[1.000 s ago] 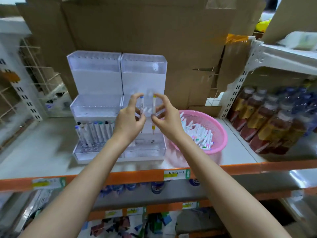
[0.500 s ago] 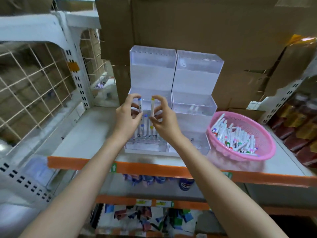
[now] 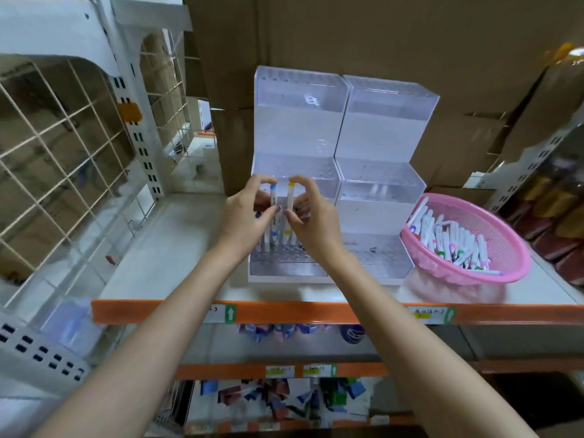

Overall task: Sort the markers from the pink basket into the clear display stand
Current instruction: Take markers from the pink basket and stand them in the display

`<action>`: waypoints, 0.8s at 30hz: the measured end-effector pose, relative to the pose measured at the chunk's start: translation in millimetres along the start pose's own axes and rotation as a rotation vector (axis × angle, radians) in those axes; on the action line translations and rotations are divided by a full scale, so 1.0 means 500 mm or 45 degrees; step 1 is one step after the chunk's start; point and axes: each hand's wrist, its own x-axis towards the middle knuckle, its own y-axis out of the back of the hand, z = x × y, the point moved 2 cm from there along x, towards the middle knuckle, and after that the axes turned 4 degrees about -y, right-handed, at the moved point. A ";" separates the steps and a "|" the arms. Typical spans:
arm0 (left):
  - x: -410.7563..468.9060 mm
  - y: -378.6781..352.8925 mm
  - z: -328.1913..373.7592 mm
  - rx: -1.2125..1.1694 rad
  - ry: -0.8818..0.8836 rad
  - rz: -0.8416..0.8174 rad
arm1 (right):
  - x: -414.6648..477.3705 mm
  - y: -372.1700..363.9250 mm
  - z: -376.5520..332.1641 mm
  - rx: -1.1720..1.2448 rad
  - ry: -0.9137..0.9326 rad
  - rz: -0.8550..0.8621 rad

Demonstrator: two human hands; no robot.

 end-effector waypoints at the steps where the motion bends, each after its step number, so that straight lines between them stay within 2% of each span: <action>1: 0.000 0.000 -0.002 0.000 -0.008 -0.004 | 0.000 -0.001 0.001 -0.006 0.000 0.002; 7: -0.002 -0.005 -0.006 -0.037 -0.045 0.035 | -0.008 -0.004 0.001 0.022 -0.014 0.044; 24: -0.014 -0.023 -0.027 0.109 -0.197 -0.081 | -0.031 -0.014 -0.001 -0.012 -0.053 0.069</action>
